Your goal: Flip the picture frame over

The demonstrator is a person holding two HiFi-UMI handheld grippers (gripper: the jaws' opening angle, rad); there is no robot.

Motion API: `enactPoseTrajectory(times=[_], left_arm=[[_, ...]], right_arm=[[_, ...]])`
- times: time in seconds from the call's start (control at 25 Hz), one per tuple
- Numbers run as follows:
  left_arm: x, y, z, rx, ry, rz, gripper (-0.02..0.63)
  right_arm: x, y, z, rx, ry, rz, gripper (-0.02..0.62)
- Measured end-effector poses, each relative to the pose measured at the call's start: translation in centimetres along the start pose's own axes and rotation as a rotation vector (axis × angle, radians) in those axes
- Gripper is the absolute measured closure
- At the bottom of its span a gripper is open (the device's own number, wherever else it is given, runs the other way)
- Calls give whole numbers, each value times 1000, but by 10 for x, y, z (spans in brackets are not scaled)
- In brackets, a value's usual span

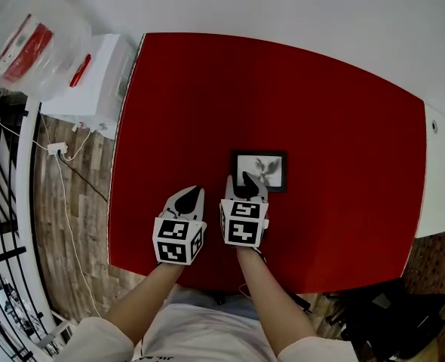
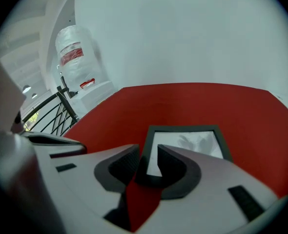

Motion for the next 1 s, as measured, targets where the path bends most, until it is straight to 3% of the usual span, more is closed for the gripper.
enactPoseTrajectory(times=[0.56, 1.0], left_arm=[[-1, -5, 17, 24, 6, 10, 600], [1, -4, 25, 37, 12, 0, 600]], right_arm=[[-24, 14, 10, 70, -93, 119, 489], [-28, 15, 12, -6, -158, 120, 529]])
Point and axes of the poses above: the fingertips, and each gripper's own axes: x backward along the fingers, z to its left, y out of its top, the point moved 9 cm from there along x, backward along the fingers, and after that the axes turned 11 degrees about y, right-handed, at the moved point
